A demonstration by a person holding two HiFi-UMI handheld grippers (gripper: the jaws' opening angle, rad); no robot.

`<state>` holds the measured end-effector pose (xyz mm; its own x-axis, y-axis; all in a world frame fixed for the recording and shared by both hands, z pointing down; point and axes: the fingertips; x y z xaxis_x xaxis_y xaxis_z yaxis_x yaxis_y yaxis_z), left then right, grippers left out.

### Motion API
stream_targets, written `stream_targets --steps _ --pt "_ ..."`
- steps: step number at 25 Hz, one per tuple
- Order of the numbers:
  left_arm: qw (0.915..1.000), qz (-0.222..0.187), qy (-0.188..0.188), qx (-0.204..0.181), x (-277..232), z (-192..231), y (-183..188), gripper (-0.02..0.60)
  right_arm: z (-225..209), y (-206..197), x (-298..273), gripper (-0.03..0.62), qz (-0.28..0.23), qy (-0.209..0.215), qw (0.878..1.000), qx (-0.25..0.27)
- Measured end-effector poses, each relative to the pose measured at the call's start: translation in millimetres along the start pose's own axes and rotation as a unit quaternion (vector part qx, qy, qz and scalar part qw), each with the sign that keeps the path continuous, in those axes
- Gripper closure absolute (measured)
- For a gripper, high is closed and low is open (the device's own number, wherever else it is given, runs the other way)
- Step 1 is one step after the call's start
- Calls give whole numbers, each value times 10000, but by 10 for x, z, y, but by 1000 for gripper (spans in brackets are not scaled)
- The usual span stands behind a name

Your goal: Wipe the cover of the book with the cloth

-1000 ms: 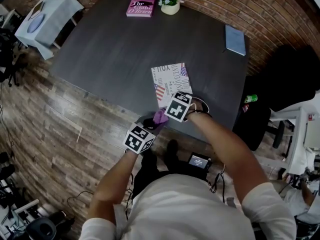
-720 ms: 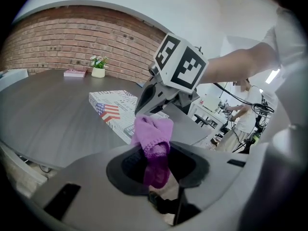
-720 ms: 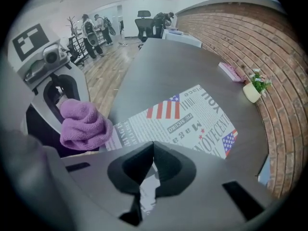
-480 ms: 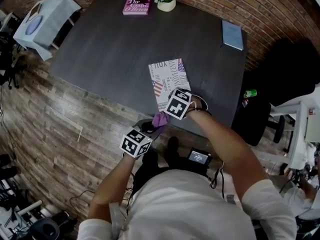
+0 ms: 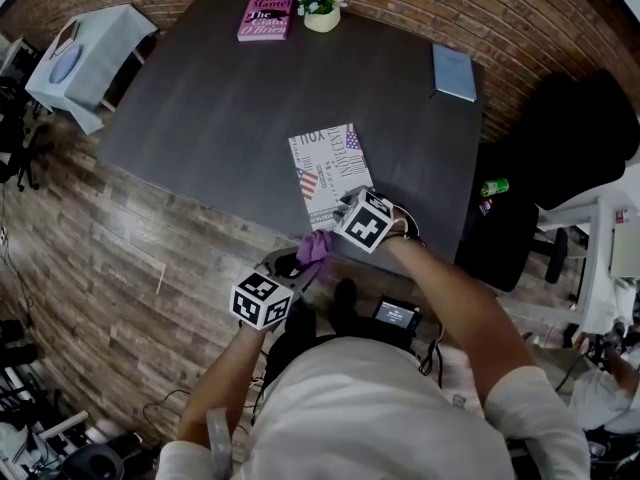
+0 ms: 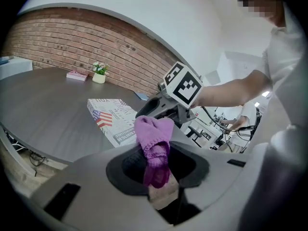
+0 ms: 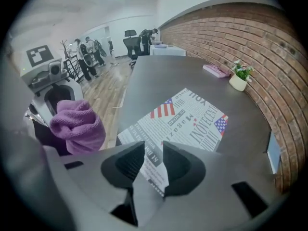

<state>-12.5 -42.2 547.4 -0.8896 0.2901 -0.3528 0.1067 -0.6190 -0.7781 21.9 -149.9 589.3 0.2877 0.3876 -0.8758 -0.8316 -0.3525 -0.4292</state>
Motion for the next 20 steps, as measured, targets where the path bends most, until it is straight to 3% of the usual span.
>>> stream_targets --steps 10,20 --pt "9977 -637 173 173 85 -135 288 465 -147 -60 447 468 -456 -198 9977 -453" --pt "9898 -1309 442 357 188 -270 596 465 -344 -75 887 500 -1110 -468 9887 -897"
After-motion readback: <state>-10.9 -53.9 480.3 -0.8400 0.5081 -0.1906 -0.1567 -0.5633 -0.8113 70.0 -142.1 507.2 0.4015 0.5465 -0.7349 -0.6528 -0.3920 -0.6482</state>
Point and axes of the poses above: the fingertips, and each gripper's own axes: x backward along the fingers, z to its left, y out of its top, and after that the axes turned 12 degrees about -y, right-handed
